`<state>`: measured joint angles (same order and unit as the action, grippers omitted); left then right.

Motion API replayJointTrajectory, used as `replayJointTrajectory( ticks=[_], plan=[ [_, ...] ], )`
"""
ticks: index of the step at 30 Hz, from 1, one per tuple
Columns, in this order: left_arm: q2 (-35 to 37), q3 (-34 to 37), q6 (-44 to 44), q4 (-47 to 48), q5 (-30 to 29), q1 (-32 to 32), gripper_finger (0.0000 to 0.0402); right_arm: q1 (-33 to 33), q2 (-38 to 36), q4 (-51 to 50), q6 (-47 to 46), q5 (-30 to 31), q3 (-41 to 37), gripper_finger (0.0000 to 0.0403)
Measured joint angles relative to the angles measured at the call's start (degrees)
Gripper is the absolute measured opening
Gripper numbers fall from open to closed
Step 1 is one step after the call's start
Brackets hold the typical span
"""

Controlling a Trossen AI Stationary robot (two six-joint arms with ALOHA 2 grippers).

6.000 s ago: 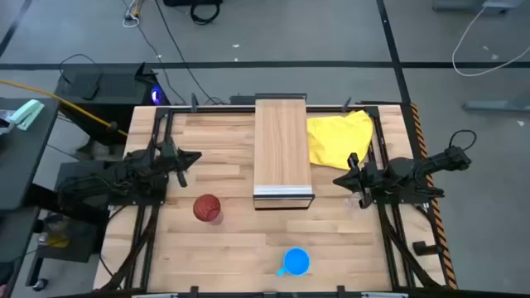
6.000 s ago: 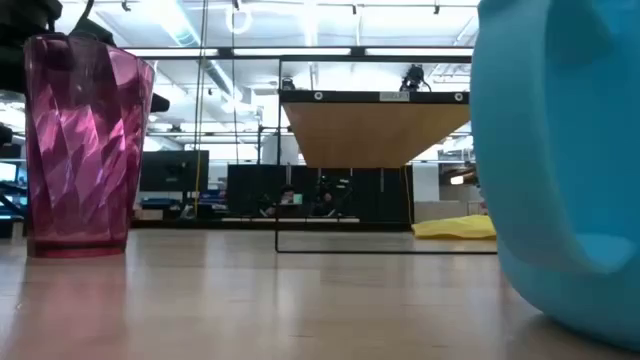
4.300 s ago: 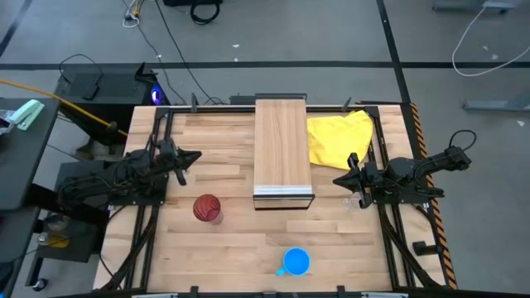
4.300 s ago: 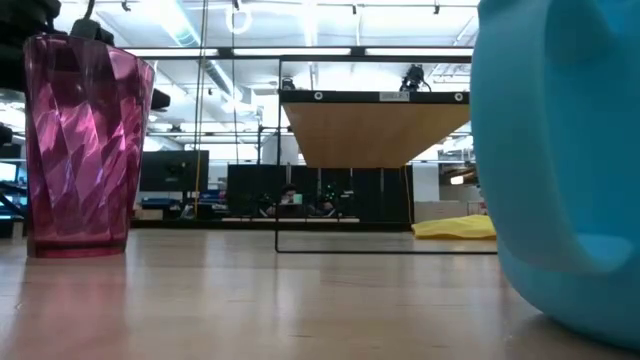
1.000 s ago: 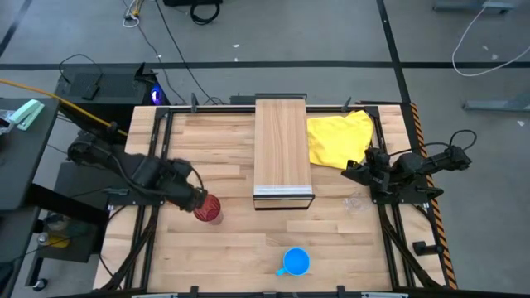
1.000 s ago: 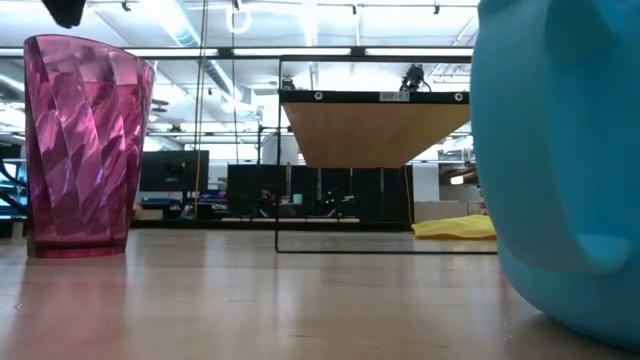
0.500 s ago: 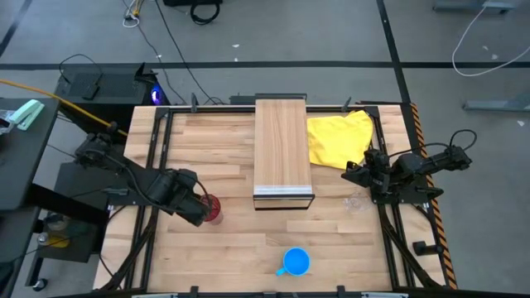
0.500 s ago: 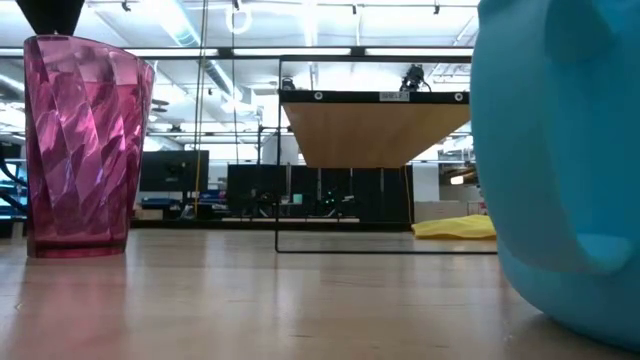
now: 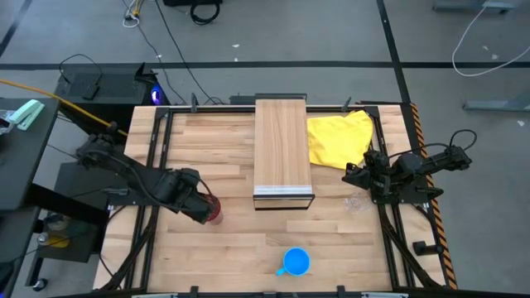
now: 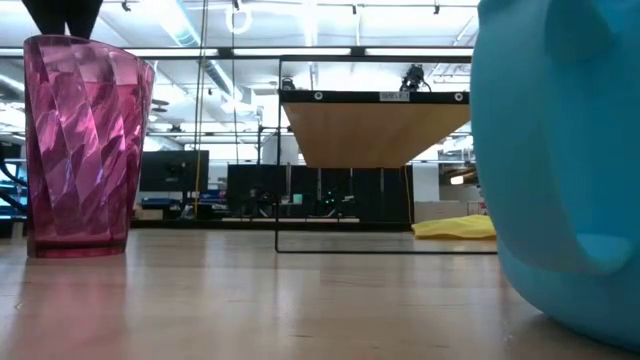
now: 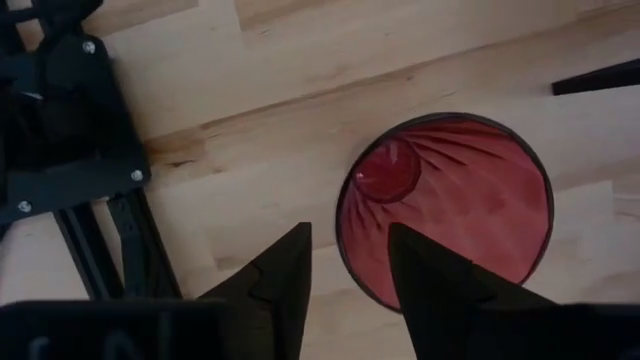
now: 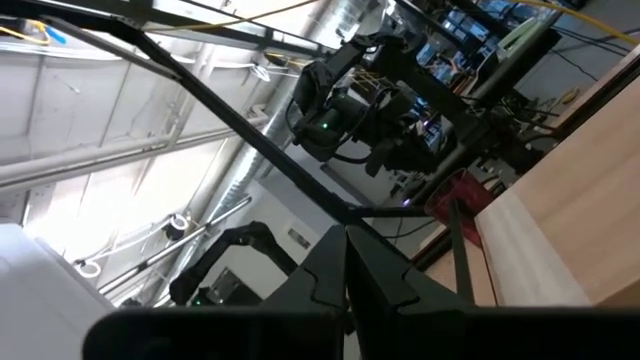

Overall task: Stack small to large cups/mugs on shelf
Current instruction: Put the red cup on the shelf

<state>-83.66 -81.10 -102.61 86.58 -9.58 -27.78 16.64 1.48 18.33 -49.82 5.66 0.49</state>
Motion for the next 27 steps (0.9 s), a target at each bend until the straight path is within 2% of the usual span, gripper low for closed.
replayJointTrajectory(
  ticks=[9,21,27],
  plan=[
    [-0.72,0.09,1.32,0.08,1.68,1.0,0.0142,0.0,0.0,-0.35,-0.13,-0.54,0.0,0.0016],
    [-0.59,9.14,1.49,-7.72,8.19,2.23,0.0144,0.0,0.0,-0.84,0.0,-1.08,0.0,0.0016],
    [-0.59,12.26,2.91,-12.8,8.52,4.73,0.0134,0.0,0.0,-1.31,0.02,-1.09,0.0,0.0016]
  ],
)
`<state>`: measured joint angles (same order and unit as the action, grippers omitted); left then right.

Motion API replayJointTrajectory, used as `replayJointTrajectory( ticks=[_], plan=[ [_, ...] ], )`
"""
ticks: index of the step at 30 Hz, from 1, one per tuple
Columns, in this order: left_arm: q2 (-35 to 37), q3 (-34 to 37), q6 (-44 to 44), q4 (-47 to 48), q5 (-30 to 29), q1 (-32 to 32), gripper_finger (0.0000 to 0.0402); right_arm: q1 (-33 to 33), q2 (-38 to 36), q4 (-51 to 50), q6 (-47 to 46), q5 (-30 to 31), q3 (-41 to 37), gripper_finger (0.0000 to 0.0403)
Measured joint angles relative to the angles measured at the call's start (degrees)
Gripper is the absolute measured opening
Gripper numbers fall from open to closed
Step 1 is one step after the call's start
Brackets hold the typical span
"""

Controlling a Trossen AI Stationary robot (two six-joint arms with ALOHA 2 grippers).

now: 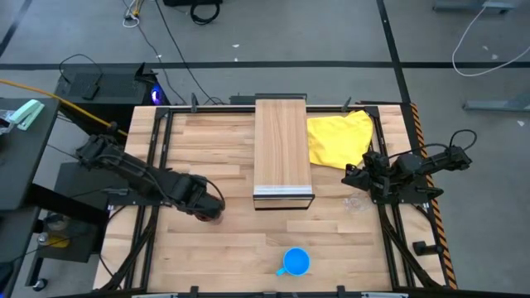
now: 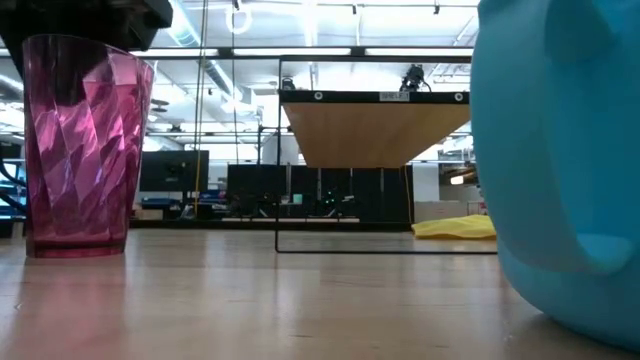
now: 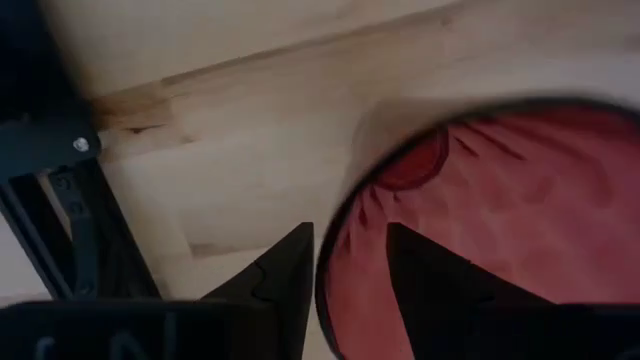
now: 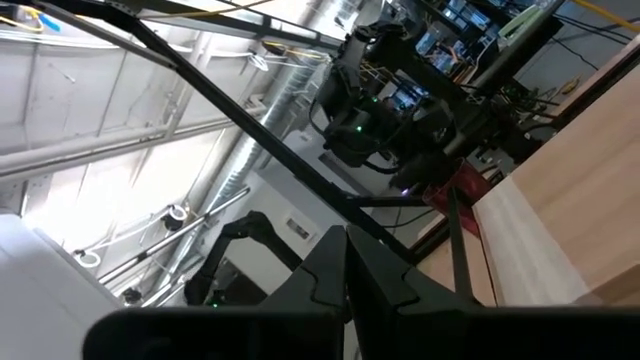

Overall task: Stack small to large cups/mugs on shelf
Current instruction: Put the red cup on the shelf

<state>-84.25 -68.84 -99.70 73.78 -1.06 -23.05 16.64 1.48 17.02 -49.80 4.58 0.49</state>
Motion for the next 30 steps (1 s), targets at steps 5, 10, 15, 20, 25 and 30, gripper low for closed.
replayJointTrajectory(
  ticks=[5,10,15,20,25,30],
  plan=[
    [0.44,-0.63,2.68,-0.04,0.03,1.5,0.0119,0.0,0.0,-0.77,-0.01,-0.03,0.0,0.0016],
    [1.47,-0.63,2.91,0.04,0.03,2.39,0.0106,0.0,0.0,-0.81,0.0,-0.07,0.0,0.0016],
    [1.74,-0.68,3.02,0.07,0.07,3.02,0.0089,0.0,0.0,-1.37,0.21,-0.07,0.0,0.0016],
    [1.86,-0.7,3.04,0.33,0.07,3.02,0.0055,0.0,0.0,-1.9,0.42,-0.07,0.0,0.0016],
    [1.94,-0.81,3.06,0.27,0.13,3.02,0.0017,0.0,0.0,-2.52,0.44,-0.03,0.0,0.0016],
    [2.6,-0.73,3.06,0.25,0.07,3.14,0.0017,0.0,0.0,-2.56,0.44,0.0,0.0,0.0016]
  ],
)
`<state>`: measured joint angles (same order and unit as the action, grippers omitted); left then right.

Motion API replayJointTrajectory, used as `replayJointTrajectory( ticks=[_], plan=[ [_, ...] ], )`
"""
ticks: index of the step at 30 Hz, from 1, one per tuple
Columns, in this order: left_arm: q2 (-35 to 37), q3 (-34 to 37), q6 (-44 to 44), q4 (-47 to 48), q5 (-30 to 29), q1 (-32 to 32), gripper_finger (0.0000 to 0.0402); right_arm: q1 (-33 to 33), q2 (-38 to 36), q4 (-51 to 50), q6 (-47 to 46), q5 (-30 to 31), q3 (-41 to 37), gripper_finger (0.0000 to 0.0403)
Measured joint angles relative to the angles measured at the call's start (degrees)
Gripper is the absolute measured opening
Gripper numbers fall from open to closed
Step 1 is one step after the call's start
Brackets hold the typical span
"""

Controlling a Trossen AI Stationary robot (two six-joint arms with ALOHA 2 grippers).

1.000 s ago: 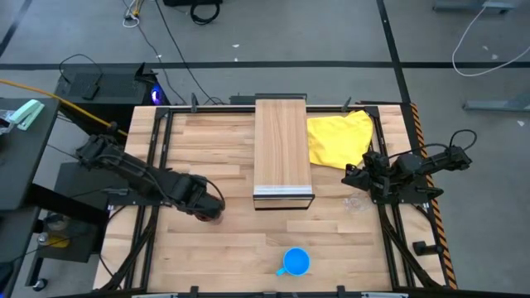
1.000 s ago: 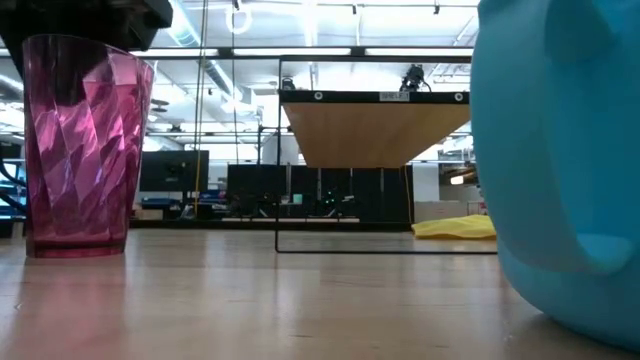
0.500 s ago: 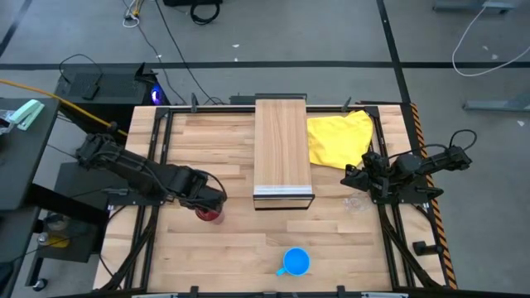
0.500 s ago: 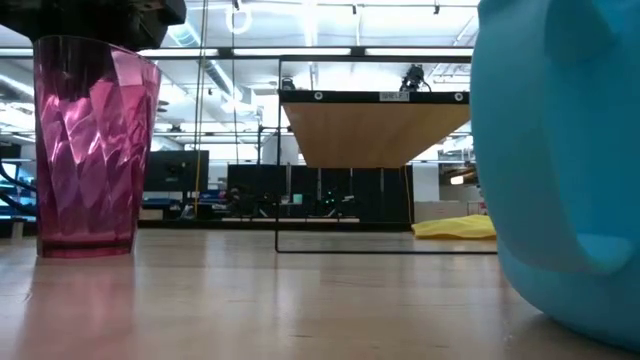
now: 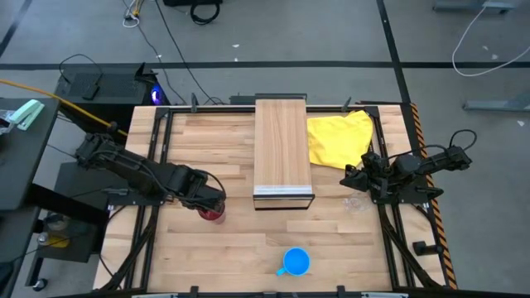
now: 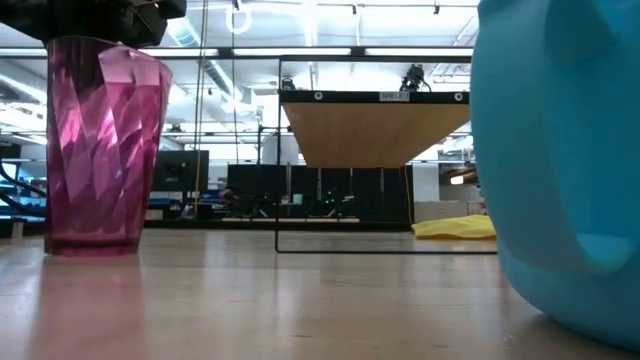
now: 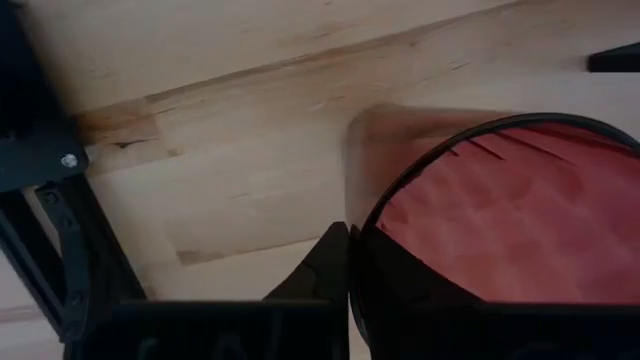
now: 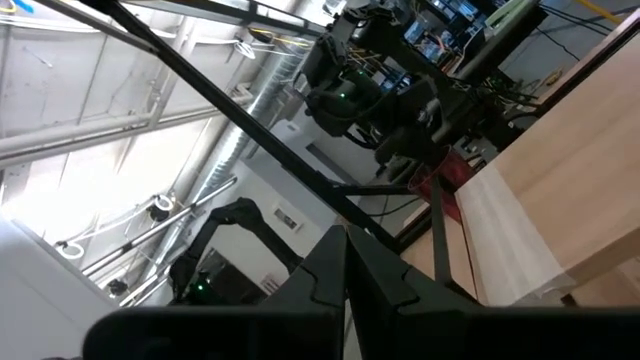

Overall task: Stack small to large cups/mugs on shelf
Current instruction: Put the red cup on the shelf

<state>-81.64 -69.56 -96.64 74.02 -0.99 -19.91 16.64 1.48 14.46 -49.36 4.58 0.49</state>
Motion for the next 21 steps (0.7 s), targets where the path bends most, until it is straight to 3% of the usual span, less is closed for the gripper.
replayJointTrajectory(
  ticks=[8,21],
  plan=[
    [1.86,-5.53,7.88,1.55,-1.57,4.35,0.0012,0.0,0.0,-0.13,0.0,0.02,0.0,0.0016],
    [1.88,-28.86,27.93,10.45,-11.71,18.36,0.0012,0.0,0.0,-0.68,-0.39,0.04,0.0,0.0016]
  ],
)
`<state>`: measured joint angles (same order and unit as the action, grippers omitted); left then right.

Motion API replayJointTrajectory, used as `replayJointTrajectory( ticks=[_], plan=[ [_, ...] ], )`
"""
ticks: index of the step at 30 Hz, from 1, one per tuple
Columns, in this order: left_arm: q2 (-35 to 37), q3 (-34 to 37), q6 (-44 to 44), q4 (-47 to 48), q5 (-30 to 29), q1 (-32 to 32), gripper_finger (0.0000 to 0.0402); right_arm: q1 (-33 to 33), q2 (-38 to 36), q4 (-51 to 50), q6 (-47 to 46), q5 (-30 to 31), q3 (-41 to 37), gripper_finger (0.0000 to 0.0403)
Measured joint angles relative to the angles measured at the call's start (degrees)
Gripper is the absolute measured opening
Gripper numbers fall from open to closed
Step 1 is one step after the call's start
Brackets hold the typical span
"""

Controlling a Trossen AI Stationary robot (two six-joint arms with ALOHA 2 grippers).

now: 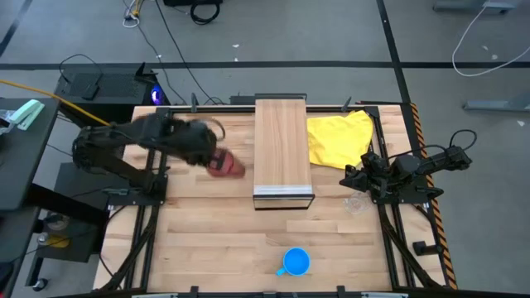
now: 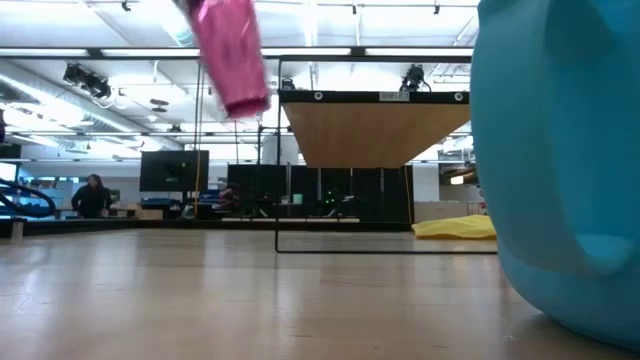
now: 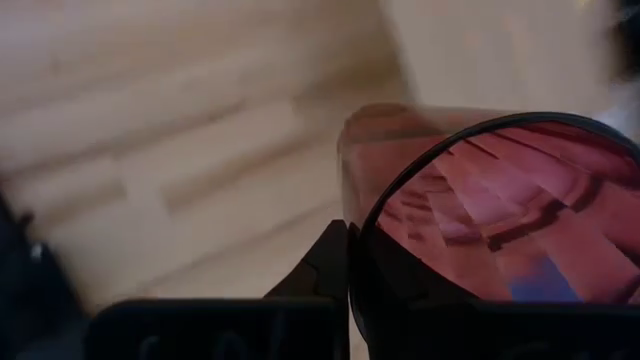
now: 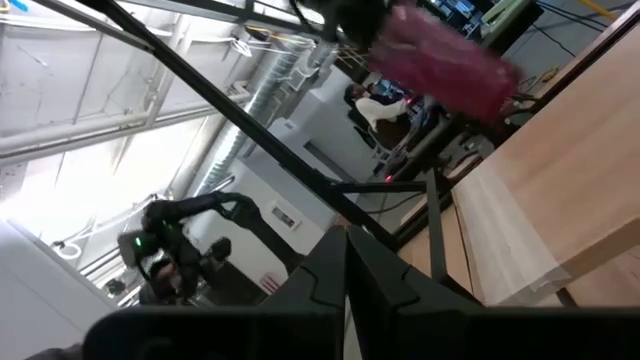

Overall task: Stack small to large cups/mugs on shelf
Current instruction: Put the red cup on the shelf

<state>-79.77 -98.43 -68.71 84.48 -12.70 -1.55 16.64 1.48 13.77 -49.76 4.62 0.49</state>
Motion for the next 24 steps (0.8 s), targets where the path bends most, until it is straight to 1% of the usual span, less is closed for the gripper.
replayJointTrajectory(
  ticks=[4,8,11,15,19,24],
  plan=[
    [0.0,-6.02,4.81,0.29,-1.89,3.34,0.0012,0.0,0.0,-0.08,-0.02,0.39,0.0,0.0016],
    [-1.07,-10.25,8.41,-0.26,-2.76,5.76,0.0012,0.0,0.0,-0.08,-0.37,3.14,0.0,0.0016],
    [-3.45,-13.16,11.5,-1.61,-2.57,6.62,0.0012,0.0,0.0,-0.06,-1.66,5.52,0.0,0.0016],
    [-7.72,-17.57,16.15,-3.91,-0.93,6.65,0.0012,0.0,0.0,-0.04,-1.66,7.61,0.0,0.0016],
    [-12.53,-22.63,19.63,-3.55,1.1,6.63,0.0012,0.0,0.0,-0.08,-0.18,11.08,0.03,0.0016],
    [-17.99,-28.34,21.87,-3.4,4.62,6.63,0.0012,0.0,0.0,-5.46,5.2,15.15,3.31,0.0009]
  ],
)
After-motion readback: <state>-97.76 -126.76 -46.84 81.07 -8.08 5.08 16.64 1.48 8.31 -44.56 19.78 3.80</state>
